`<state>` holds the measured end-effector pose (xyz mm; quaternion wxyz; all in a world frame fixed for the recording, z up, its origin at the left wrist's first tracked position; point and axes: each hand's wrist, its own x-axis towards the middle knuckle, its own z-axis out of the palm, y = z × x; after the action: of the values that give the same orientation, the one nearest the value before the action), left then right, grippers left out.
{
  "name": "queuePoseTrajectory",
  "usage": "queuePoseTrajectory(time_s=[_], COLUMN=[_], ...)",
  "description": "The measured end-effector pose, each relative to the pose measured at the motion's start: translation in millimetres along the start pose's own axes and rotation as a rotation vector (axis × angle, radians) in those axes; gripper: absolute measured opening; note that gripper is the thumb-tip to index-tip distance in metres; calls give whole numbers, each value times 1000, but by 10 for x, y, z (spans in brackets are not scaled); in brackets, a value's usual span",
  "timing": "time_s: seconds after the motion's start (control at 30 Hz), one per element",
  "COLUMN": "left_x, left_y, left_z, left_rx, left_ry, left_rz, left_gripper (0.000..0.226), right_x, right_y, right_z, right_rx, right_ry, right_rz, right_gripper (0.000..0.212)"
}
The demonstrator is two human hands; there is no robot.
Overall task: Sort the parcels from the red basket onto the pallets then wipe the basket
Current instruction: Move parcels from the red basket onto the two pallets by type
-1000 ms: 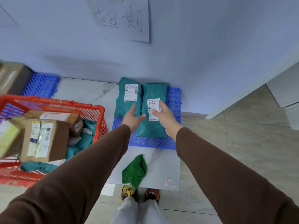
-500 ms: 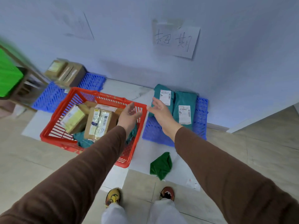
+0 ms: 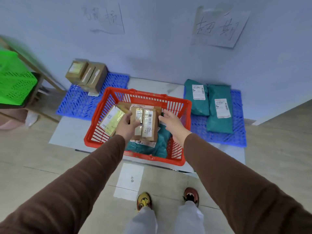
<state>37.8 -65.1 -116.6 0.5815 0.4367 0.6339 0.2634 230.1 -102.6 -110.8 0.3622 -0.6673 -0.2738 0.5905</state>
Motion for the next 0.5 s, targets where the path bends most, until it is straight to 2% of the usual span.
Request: queuePoseTrajectory(time_s=[0.1,0.23,0.27,0.37,0.5], left_x=[129,350,379,458,404], left_y=[-223,-489,-517,-598,-553], left_z=[-185,-268,-266,-227,-132], left_rx=[42,143,164,197,164], left_ry=[-14,-48,-57,-149,-83], left_rz=[-81,-189,-209,-234,-129], left_gripper=[56,85,86,77,61], right_x=[35,168,195,250,235], right_y=[174,421,461,531,533], right_z=[236,425,454,519,558], right_rx=[4,-50,-63,-74,-55], right_ry=[-12,-17,-19,-39,1], right_rz=[73,164,181,199,149], right_gripper=[64,69,67,53,45])
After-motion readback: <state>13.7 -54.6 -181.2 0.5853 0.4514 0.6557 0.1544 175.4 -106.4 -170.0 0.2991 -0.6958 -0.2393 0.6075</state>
